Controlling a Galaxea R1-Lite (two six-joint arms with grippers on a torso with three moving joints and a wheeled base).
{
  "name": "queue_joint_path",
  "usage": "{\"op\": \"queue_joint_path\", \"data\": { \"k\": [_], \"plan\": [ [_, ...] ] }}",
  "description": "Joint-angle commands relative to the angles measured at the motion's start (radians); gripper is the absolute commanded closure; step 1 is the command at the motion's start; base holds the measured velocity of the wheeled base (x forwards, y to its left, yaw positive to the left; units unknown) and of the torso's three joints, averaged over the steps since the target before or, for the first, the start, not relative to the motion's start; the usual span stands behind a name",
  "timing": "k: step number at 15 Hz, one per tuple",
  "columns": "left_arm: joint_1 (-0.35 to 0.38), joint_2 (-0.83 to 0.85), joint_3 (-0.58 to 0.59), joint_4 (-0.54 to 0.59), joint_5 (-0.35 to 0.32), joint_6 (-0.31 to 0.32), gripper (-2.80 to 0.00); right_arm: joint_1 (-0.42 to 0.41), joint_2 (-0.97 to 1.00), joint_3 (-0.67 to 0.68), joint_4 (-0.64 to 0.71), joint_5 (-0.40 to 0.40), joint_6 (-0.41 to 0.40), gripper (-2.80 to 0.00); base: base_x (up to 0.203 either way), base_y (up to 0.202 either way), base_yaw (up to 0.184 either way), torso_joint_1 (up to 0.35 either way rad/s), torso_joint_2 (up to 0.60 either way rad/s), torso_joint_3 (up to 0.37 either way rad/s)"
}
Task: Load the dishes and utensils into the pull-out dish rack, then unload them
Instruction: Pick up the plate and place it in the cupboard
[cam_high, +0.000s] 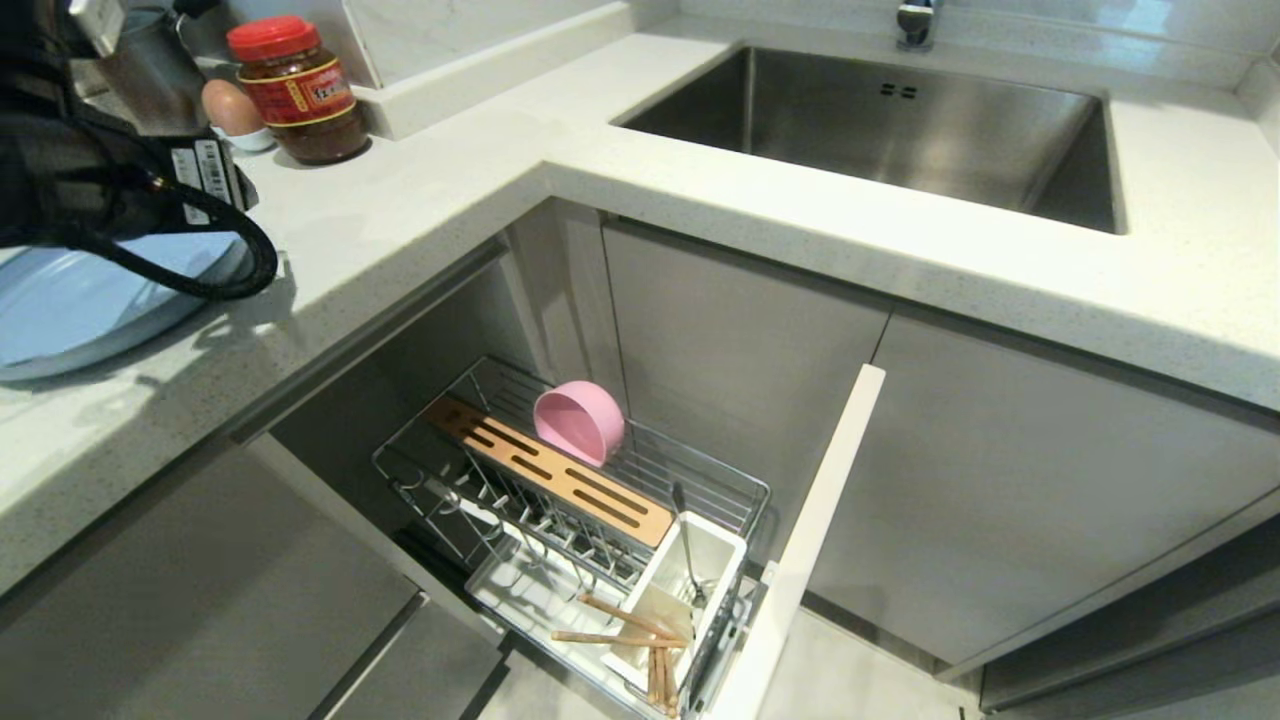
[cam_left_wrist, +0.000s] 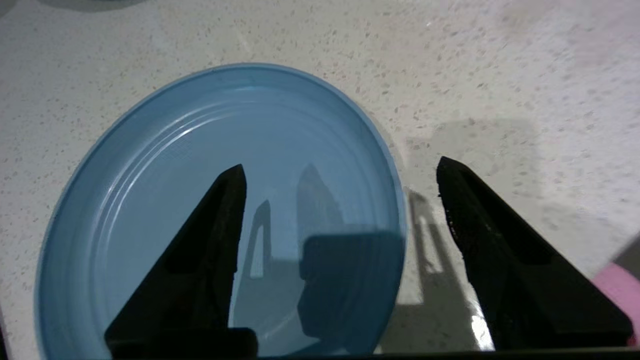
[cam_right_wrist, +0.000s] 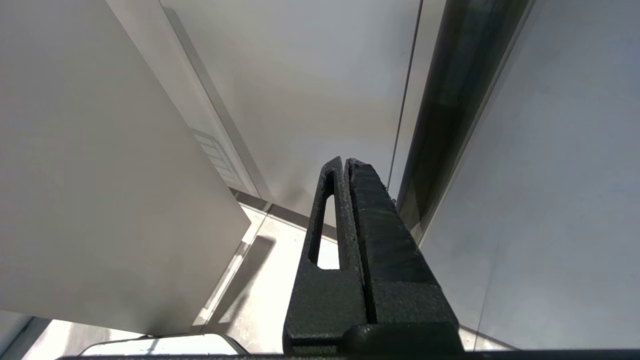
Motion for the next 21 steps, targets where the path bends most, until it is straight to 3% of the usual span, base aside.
{"op": "queue_joint_path", "data": {
  "k": [1,6,12,20,21],
  "plan": [
    [0.032,0.063,-0.004,-0.001,0.001,-0.001,-2.8,0.0,-0.005,0.0,-0.001,0.0,0.0,0.0,0.0,0.0,0.0,0.0,0.0,0.0],
    [0.042,0.104,-0.025,-0.001,-0.005,-0.005,-2.8,0.0,-0.005,0.0,-0.001,0.0,0.0,0.0,0.0,0.0,0.0,0.0,0.0,0.0],
    [0.043,0.104,-0.022,0.0,-0.088,-0.01,-2.8,0.0,-0.005,0.0,-0.001,0.0,0.0,0.0,0.0,0.0,0.0,0.0,0.0,0.0],
    [0.054,0.11,-0.022,-0.003,-0.09,-0.019,-2.79,0.0,-0.005,0.0,-0.001,0.0,0.0,0.0,0.0,0.0,0.0,0.0,0.0,0.0],
    [0.055,0.112,-0.024,-0.005,-0.09,-0.02,0.0,0.0,-0.005,0.0,-0.001,0.0,0.0,0.0,0.0,0.0,0.0,0.0,0.0,0.0]
  ]
}}
